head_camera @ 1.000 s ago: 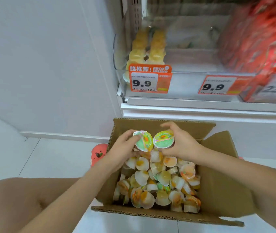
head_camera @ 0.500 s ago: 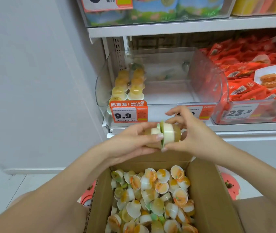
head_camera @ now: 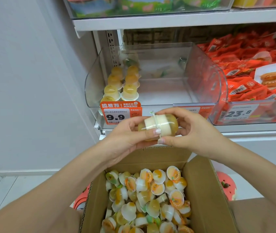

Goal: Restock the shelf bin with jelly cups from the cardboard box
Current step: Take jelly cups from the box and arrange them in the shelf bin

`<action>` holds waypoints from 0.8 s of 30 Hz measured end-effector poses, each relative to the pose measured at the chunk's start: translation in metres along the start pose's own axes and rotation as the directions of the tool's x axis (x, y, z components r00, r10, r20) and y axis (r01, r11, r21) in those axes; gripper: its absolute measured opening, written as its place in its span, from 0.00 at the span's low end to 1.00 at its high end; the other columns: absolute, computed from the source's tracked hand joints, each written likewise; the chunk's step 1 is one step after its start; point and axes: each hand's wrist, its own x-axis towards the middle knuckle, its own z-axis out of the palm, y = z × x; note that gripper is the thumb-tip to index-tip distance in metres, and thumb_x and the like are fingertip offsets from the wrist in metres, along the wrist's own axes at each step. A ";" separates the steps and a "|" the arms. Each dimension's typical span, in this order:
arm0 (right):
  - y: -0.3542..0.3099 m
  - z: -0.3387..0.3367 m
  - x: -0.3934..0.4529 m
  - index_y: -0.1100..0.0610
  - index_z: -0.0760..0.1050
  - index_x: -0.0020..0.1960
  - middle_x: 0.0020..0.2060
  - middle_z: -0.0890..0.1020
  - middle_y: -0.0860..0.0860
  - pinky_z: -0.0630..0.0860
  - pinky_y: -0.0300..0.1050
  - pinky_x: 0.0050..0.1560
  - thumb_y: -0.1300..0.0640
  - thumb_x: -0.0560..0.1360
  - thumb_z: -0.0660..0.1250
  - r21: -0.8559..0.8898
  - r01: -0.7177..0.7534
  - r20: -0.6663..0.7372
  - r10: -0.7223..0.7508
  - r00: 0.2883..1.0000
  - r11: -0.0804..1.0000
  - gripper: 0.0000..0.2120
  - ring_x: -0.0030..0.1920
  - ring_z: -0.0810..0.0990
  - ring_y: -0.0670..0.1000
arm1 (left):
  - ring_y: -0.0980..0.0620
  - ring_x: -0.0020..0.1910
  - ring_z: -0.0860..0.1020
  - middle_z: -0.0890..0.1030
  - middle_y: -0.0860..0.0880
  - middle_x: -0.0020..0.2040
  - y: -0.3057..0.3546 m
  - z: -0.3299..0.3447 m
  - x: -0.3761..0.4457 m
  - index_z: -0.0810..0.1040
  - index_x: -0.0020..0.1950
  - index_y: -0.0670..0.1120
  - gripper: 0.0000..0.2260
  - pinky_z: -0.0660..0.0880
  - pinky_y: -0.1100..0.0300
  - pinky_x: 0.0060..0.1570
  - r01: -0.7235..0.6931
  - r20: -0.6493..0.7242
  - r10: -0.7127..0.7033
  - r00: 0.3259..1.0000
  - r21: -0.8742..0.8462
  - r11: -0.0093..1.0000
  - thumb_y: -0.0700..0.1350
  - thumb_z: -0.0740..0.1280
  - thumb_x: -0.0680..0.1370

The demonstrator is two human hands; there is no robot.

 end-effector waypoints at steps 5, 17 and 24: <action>-0.005 0.004 -0.003 0.46 0.74 0.61 0.56 0.79 0.49 0.79 0.47 0.56 0.51 0.56 0.77 0.065 -0.018 0.061 0.014 0.998 0.998 0.34 0.55 0.80 0.50 | 0.46 0.51 0.82 0.82 0.39 0.54 -0.003 0.000 -0.003 0.77 0.59 0.37 0.19 0.80 0.58 0.49 -0.002 -0.028 0.003 1.000 0.028 1.000 0.39 0.72 0.69; -0.019 0.019 0.005 0.44 0.77 0.54 0.46 0.82 0.43 0.77 0.42 0.51 0.49 0.57 0.82 -0.165 0.005 -0.030 -0.010 0.999 0.986 0.28 0.45 0.79 0.43 | 0.49 0.51 0.82 0.82 0.40 0.55 0.003 -0.018 -0.014 0.77 0.59 0.37 0.32 0.80 0.59 0.50 0.126 0.073 -0.120 0.990 -0.082 0.989 0.46 0.81 0.59; -0.036 0.015 0.030 0.47 0.78 0.55 0.47 0.83 0.45 0.77 0.37 0.50 0.58 0.60 0.80 -0.099 0.050 -0.044 -0.055 0.998 0.994 0.26 0.47 0.81 0.42 | 0.48 0.53 0.82 0.81 0.43 0.58 0.016 -0.028 -0.020 0.68 0.65 0.38 0.30 0.80 0.55 0.52 0.124 -0.072 -0.130 0.989 -0.083 0.989 0.48 0.76 0.69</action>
